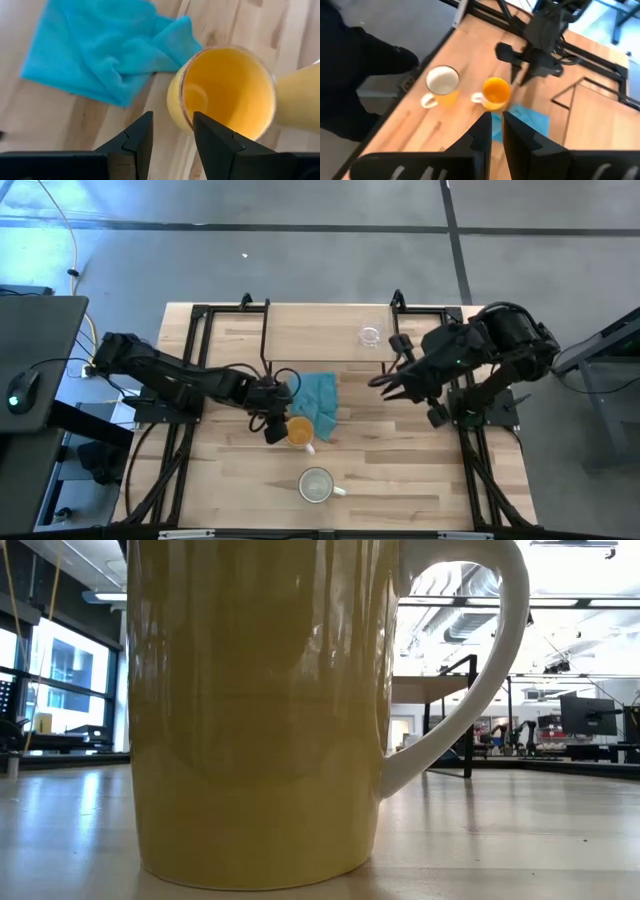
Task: Stack small to large cups/mugs on shelf
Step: Put the light yellow mug on the shelf
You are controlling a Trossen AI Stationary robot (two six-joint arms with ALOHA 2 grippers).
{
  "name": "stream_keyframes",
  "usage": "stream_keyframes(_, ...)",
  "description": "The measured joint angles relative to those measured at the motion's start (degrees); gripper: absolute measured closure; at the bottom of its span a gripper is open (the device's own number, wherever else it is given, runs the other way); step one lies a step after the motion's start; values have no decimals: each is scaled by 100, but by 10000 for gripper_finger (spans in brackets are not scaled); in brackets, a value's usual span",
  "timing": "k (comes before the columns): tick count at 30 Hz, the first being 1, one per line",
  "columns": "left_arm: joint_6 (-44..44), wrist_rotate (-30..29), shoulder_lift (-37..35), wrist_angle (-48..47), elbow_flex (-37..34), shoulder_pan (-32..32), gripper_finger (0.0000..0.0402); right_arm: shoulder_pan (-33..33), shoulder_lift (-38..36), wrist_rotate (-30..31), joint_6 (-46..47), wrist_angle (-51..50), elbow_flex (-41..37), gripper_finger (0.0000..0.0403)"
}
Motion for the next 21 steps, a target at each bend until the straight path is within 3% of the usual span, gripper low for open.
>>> stream_keyframes(21, -1, 225, 420, 428, 0, 29, 273, -35, 2, 21, -158, -147, 0, 370)
